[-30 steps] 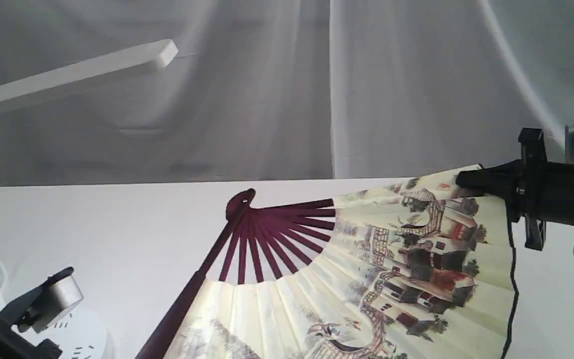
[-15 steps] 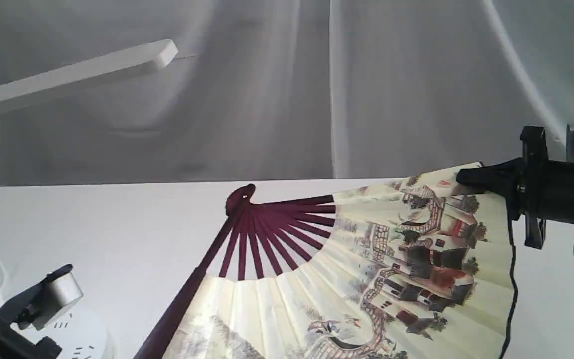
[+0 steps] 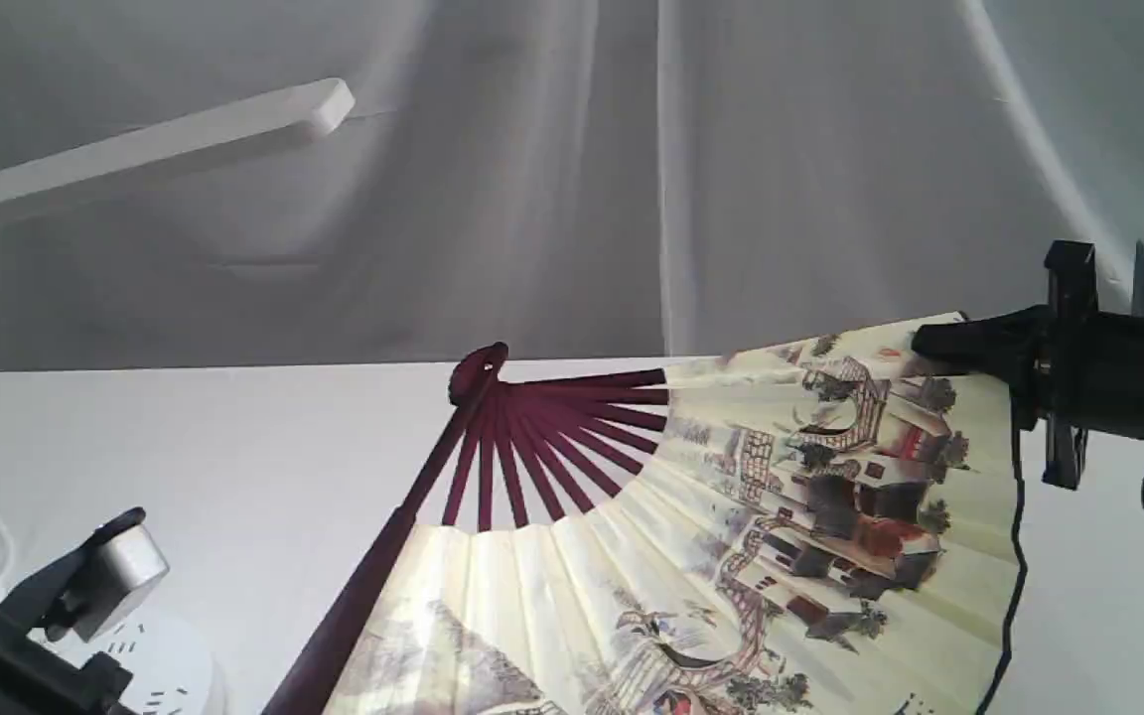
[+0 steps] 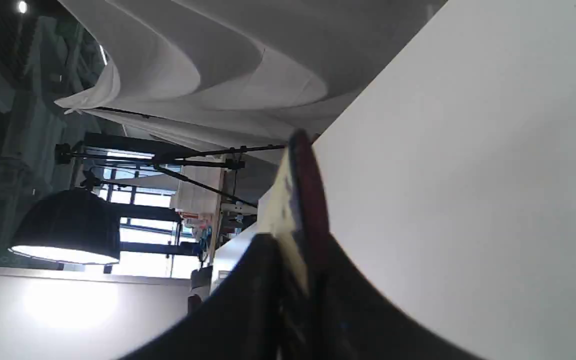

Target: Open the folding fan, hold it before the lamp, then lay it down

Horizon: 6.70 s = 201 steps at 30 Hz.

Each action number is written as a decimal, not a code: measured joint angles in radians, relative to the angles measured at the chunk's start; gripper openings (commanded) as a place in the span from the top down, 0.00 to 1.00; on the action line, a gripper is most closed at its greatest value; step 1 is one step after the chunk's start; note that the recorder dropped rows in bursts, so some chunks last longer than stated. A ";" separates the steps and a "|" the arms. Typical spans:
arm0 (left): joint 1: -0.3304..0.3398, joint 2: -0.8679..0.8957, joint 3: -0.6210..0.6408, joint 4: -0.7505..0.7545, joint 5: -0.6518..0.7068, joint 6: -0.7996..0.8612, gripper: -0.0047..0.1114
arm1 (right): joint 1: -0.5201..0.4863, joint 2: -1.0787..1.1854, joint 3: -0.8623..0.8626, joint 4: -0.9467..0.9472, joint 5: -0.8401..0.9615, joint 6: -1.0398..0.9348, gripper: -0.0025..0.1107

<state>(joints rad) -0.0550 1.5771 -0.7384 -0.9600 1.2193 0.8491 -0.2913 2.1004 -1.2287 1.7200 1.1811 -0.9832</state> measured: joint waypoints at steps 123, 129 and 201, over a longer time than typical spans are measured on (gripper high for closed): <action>0.529 -0.414 -0.058 -0.080 0.096 -0.296 0.96 | 0.352 0.006 -0.363 0.029 -0.176 0.232 0.98; 0.539 -0.418 -0.065 -0.106 0.096 -0.298 0.96 | 0.360 0.006 -0.450 0.019 -0.204 0.243 0.98; 0.749 -0.420 -0.067 -0.214 0.096 -0.323 0.96 | 0.489 0.006 -0.475 0.019 -0.402 0.279 0.98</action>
<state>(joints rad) 0.6938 1.1573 -0.8051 -1.1742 1.3156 0.5262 0.1980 2.1061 -1.7039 1.7395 0.7791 -0.7041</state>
